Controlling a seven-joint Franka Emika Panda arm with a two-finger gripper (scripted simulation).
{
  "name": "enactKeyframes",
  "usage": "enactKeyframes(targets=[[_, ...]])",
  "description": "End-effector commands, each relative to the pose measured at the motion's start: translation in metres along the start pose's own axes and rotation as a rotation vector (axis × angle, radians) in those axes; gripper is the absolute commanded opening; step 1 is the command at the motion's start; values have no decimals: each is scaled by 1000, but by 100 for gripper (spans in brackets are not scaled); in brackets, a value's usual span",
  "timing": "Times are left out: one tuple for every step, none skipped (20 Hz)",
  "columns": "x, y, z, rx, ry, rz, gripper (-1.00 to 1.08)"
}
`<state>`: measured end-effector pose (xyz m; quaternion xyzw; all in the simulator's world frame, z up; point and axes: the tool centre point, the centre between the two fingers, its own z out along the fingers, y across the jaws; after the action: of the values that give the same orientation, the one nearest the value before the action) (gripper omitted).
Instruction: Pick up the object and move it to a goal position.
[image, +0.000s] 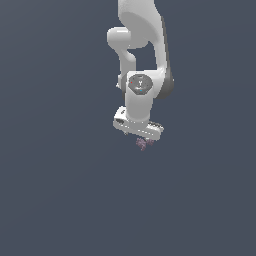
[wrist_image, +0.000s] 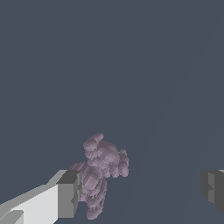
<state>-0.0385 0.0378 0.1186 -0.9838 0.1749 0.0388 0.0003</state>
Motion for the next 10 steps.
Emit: enactKeyframes(targets=[[-3,-4,3,1,7,59,100],[-5,-6,4,2,10,82,100],[-6,-8,5,2,13,105,100],[-7,-10,6,3,16,128,100],[-9,-11,7,4,19,151,100],[-10,-13,8,5,22,174,100],[-11,-15,9,6,24,197,100],[-13,-16,10,7,27,220,100],[-14,-18,11,8,30,243,100],[-15,-19,12,9,33,265,100]])
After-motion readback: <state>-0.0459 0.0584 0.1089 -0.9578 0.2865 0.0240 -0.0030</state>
